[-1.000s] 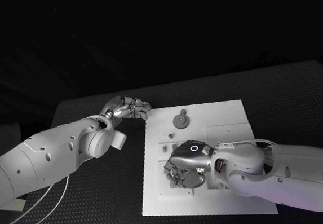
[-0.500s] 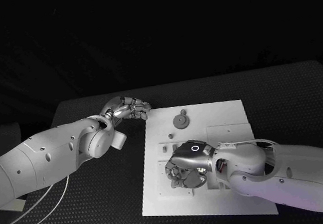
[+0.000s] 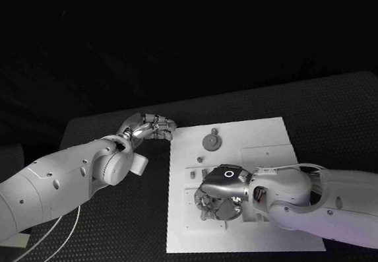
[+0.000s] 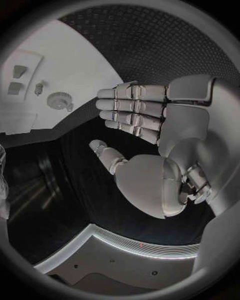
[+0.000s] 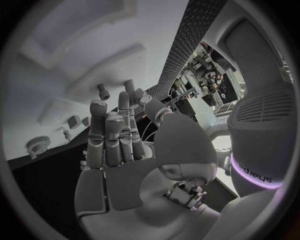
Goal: Assemble the parts on the task board
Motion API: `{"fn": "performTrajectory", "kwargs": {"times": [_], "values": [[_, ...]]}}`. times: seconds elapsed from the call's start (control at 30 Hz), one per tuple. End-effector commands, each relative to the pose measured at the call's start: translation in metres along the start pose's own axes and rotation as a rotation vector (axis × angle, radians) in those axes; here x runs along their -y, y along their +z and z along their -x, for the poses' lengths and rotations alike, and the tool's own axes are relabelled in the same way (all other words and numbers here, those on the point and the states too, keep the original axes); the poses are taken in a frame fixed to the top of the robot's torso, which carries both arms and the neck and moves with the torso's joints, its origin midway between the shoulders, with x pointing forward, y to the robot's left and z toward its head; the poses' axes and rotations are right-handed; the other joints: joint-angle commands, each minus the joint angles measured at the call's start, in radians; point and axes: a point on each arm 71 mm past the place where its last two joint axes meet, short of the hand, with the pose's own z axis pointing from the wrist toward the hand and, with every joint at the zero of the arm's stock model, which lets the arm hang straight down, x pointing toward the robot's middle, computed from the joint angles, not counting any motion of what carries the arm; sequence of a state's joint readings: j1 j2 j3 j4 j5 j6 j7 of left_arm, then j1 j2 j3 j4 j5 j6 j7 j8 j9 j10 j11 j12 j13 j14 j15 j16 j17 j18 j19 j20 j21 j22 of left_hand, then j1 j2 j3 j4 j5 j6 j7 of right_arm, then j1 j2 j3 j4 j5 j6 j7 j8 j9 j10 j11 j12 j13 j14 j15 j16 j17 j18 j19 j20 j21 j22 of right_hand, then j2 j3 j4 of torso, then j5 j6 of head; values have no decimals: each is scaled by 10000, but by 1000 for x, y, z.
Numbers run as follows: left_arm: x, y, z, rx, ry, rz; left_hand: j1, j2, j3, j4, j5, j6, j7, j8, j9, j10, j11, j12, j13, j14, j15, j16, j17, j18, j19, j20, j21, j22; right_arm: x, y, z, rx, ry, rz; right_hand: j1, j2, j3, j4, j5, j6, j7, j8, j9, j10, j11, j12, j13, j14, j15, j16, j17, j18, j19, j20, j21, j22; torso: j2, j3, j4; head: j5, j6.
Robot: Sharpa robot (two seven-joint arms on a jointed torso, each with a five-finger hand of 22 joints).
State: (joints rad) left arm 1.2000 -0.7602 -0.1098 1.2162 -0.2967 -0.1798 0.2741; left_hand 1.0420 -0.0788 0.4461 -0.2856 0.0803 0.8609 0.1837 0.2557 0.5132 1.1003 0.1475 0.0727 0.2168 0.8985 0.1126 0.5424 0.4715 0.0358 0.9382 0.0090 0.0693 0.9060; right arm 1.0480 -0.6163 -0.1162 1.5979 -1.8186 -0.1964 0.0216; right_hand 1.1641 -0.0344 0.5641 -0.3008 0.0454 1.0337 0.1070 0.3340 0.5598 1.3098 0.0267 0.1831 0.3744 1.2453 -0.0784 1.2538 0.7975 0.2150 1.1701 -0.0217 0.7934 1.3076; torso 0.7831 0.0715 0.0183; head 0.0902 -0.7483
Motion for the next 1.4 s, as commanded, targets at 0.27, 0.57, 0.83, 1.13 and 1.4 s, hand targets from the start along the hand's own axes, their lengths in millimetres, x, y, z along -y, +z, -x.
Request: {"fn": "performTrajectory", "kwargs": {"times": [0.27,0.57,0.83,1.13,1.4], "values": [[2,0,-2,-110,-86,-125,-23,84,-75,4,20,-26,3,49,-14,87,-1,-36,-16,65,13,-65,26,73,-30,55,-5,-19,0,3,-2,-230,19,-1,114,24,-29,62,35,113,-5,39,284,45,-13,24,16,25,-70,49,7,468,29,-72,37,202,5,-9,-6,-33,27],[2,0,-2,-115,-88,-118,-26,84,-77,4,19,-25,2,51,-15,89,-1,-36,-19,67,13,-74,36,73,-30,56,-4,-22,-6,6,-12,-552,122,168,111,30,-33,63,35,110,-3,35,286,42,-12,23,18,21,-69,49,9,468,24,-71,37,201,5,-3,6,-61,17],[2,0,-1,-112,-88,-116,-28,83,-78,5,19,-25,2,52,-17,90,-1,-36,-22,69,13,-82,46,73,-30,56,-3,-25,-7,6,-13,-580,158,209,107,34,-37,62,35,108,-1,33,289,41,-11,23,20,18,-67,49,10,468,19,-69,38,201,1,4,1,-66,5],[2,0,-1,-92,-82,-104,-28,80,-79,4,20,-27,2,52,-19,90,-1,-37,-25,71,13,-90,56,73,-30,56,-3,-28,-4,5,-13,-541,390,108,55,18,-75,69,35,79,3,4,286,-18,12,-10,12,3,-46,45,12,468,-2,-55,37,199,0,11,-1,-66,9],[2,0,0,-38,-75,-108,-22,63,-80,-1,20,-46,9,45,-28,67,7,-49,-39,60,16,-119,77,75,-28,56,-1,-36,-2,3,-12,-378,648,61,-397,-855,-387,133,32,-687,291,-497,69,-389,189,-219,-71,-35,124,44,19,468,3,26,32,167,0,11,2,-66,10]]}}
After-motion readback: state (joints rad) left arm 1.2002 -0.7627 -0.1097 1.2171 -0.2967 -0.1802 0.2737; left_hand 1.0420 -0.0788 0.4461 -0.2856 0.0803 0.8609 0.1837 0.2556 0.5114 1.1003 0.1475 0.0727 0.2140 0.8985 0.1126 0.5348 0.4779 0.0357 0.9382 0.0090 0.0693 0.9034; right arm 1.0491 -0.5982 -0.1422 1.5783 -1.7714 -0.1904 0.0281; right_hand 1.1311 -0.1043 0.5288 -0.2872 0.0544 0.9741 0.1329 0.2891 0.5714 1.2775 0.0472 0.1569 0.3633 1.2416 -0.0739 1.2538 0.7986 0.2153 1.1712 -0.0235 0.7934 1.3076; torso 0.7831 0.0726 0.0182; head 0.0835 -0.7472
